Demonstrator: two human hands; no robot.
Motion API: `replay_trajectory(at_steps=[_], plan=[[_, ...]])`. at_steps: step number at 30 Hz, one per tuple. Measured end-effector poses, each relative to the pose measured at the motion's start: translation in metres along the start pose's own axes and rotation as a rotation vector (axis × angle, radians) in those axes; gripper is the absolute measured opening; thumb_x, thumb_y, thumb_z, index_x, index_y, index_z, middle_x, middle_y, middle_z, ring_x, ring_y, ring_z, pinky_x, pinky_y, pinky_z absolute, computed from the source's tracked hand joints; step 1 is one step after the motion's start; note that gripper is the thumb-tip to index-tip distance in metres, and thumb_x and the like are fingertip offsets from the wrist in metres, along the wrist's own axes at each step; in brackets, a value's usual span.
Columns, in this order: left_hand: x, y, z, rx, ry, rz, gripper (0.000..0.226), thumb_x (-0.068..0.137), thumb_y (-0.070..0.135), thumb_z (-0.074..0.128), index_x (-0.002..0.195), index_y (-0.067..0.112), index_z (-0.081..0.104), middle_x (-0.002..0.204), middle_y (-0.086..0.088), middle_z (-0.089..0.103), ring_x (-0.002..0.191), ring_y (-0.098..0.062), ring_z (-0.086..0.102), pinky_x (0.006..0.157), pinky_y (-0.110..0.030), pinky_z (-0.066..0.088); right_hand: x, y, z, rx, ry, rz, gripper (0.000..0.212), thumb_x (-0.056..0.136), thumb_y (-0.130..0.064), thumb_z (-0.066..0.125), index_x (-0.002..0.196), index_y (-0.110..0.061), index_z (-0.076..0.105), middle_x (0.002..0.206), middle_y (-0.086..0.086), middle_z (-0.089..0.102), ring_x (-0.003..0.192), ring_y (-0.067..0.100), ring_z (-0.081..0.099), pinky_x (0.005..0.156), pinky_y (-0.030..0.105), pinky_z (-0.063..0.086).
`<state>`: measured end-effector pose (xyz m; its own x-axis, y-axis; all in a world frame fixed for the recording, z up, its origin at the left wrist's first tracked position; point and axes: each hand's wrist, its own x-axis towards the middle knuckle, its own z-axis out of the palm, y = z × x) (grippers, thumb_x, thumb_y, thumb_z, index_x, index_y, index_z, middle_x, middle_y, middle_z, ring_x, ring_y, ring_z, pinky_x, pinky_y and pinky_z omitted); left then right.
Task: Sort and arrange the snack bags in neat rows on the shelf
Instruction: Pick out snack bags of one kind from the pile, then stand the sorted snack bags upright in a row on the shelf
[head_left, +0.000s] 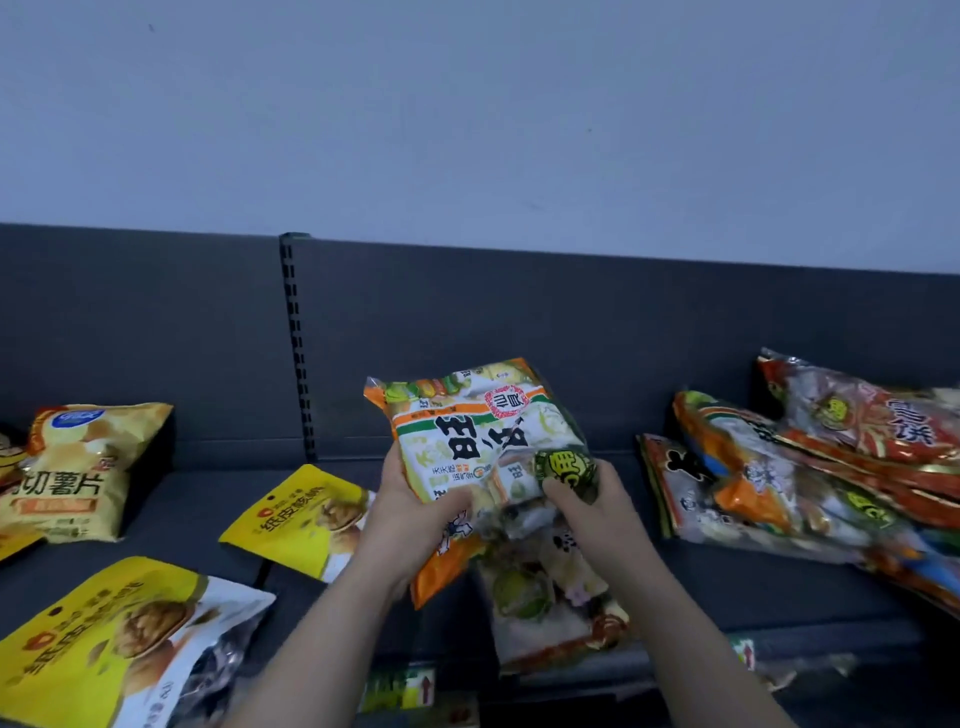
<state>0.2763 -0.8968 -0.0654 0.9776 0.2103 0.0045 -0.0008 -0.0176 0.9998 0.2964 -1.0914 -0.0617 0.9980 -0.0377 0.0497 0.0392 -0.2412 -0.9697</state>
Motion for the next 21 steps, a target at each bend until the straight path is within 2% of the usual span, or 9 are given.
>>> replay_trajectory(at_steps=[2,4,6,10,16,19,21], plan=[[0.006,0.010,0.027,0.003,-0.036,0.006,0.059,0.078,0.010,0.078,0.120,0.037,0.047,0.106,0.010,0.068,0.090,-0.009,0.067,0.068,-0.024,0.057,0.008,0.003,-0.029,-0.057,0.024,-0.020,0.025,0.092,-0.036,0.061,0.112,-0.024,0.052,0.104,-0.003,0.063,0.094,0.009,0.060,0.073,0.027,0.049],[0.015,0.020,0.056,0.010,-0.075,0.012,0.058,0.078,0.016,0.079,0.121,0.037,0.047,0.107,0.010,0.068,0.093,-0.011,0.067,0.077,-0.033,0.059,0.014,0.004,-0.061,-0.073,0.056,-0.026,0.028,0.091,-0.041,0.061,0.113,-0.026,0.052,0.105,-0.004,0.065,0.096,0.013,0.062,0.076,0.034,0.053],[0.020,0.034,0.091,0.017,-0.141,0.041,0.060,0.079,0.020,0.079,0.124,0.039,0.044,0.109,0.012,0.067,0.098,-0.013,0.067,0.087,-0.043,0.056,0.018,-0.002,-0.097,-0.130,0.129,-0.073,0.028,0.092,-0.041,0.061,0.114,-0.027,0.051,0.103,-0.006,0.064,0.094,0.012,0.062,0.071,0.031,0.051],[0.034,0.061,0.173,0.012,-0.268,0.117,0.056,0.079,0.024,0.079,0.120,0.041,0.044,0.109,0.017,0.066,0.099,-0.009,0.066,0.087,-0.038,0.056,0.030,-0.019,-0.177,-0.231,0.337,-0.197,0.019,0.093,-0.032,0.061,0.107,-0.022,0.054,0.095,-0.006,0.063,0.085,0.011,0.061,0.063,0.029,0.044],[0.063,0.085,0.292,0.059,-0.446,0.127,0.039,0.083,0.022,0.073,0.114,0.036,0.053,0.109,0.010,0.068,0.097,-0.016,0.068,0.087,-0.042,0.057,0.064,-0.016,-0.284,-0.324,0.553,-0.177,0.022,0.094,-0.022,0.057,0.116,-0.018,0.051,0.106,-0.001,0.059,0.097,0.019,0.055,0.077,0.030,0.038],[0.080,0.090,0.339,0.066,-0.489,0.141,0.053,0.083,0.019,0.071,0.129,0.032,0.049,0.113,0.005,0.067,0.098,-0.021,0.069,0.088,-0.045,0.057,0.087,-0.006,-0.326,-0.360,0.611,-0.130,0.024,0.095,-0.023,0.057,0.117,-0.016,0.050,0.104,0.000,0.059,0.101,0.025,0.057,0.075,0.031,0.038],[0.090,0.087,0.363,0.121,-0.494,0.153,0.064,0.081,0.024,0.072,0.137,0.034,0.043,0.118,0.005,0.065,0.102,-0.022,0.067,0.090,-0.046,0.056,0.100,0.000,-0.344,-0.454,0.643,-0.059,0.039,0.093,-0.029,0.059,0.128,-0.019,0.044,0.117,0.006,0.060,0.106,0.029,0.057,0.083,0.038,0.045]])
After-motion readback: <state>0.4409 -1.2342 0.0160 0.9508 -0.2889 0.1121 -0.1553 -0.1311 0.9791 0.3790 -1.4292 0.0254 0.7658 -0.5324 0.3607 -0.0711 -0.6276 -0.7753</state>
